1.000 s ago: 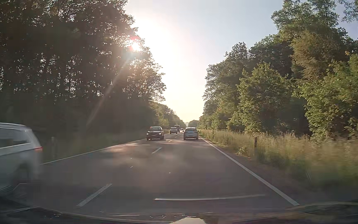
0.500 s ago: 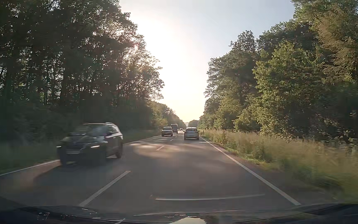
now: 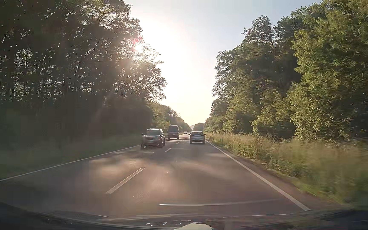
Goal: Follow the waypoints while adhering to traffic rules and regulations
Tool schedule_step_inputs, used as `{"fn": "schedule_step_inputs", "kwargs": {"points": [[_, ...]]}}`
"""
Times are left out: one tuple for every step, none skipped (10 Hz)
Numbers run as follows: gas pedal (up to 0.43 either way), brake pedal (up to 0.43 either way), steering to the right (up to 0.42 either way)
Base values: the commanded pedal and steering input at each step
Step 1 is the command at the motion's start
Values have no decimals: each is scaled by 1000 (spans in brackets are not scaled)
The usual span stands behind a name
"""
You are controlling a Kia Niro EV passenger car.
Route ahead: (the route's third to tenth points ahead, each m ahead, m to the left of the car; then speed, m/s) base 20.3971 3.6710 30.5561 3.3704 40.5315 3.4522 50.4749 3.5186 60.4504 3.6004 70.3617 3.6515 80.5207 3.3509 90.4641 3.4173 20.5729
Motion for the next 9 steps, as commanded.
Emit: {"fn": "schedule_step_inputs", "kwargs": {"points": [[220,0,1],[220,0,1],[220,0,1],[209,0,1],[197,0,1],[177,0,1],[177,0,1],[169,0,1],[169,0,1]]}}
